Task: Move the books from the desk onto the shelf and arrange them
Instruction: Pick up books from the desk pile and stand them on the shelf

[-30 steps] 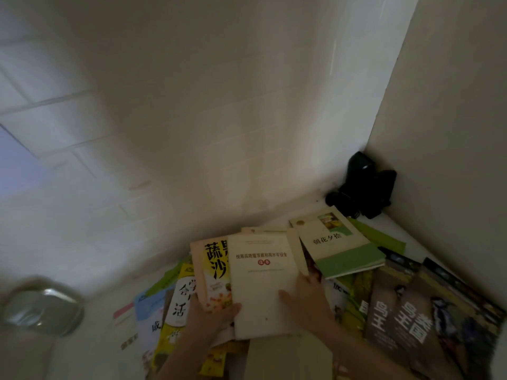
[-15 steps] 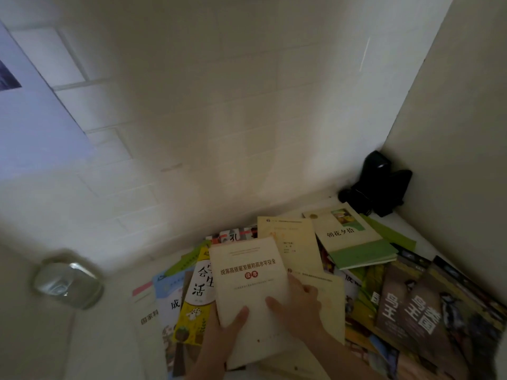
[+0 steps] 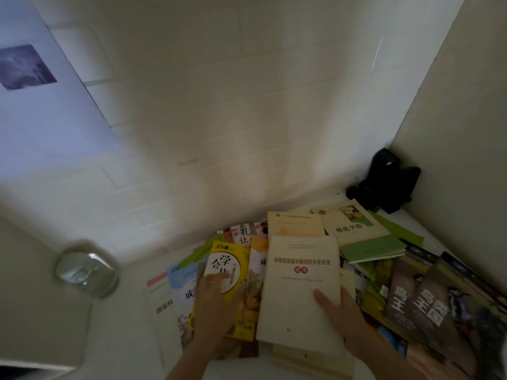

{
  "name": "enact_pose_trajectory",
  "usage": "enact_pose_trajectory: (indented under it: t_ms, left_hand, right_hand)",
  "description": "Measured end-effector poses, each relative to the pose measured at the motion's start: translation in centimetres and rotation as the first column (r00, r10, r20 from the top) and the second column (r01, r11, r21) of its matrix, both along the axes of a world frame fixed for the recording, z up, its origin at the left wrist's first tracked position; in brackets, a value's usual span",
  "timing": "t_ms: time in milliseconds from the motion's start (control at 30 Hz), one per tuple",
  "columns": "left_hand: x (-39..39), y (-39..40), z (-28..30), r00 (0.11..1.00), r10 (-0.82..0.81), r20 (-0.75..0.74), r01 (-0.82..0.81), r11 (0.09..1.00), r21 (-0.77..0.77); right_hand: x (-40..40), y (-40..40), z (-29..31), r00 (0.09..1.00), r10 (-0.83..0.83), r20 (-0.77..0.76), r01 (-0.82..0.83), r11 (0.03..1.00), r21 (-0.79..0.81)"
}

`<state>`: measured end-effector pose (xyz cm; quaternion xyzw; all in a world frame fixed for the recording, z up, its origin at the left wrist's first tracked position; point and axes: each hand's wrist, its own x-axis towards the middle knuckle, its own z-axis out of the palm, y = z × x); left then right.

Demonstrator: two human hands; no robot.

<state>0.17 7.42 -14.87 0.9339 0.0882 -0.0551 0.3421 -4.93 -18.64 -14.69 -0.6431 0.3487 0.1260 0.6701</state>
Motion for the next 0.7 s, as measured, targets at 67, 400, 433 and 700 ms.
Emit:
enact_pose_trajectory:
  t_ms: [67,400,433,700]
  left_hand:
    - [0.5,3.3,-1.5,0.995,0.073,-0.062,-0.063,0.985,0.158]
    - [0.0,4.2,-3.0,0.964,0.144,-0.222,-0.099,0.974,0.205]
    - [0.0,4.1,-2.8,0.96,0.151,-0.237,-0.096,0.969,0.227]
    - [0.5,-2.7,2.7,0.971,-0.05,-0.235,-0.022,0.956,-0.293]
  right_hand:
    - [0.1,-0.4,-0.8,1.0,-0.002,-0.028,0.002,1.0,-0.017]
    - [-0.5,-1.0,-1.7,0.997,-0.014,-0.075,0.019,0.998,0.065]
    - [-0.5,-1.0,-1.7,0.997,-0.014,-0.079,0.019,0.998,0.062]
    - [-0.1,1.5,0.9,0.997,-0.065,0.034,0.055,0.97,0.237]
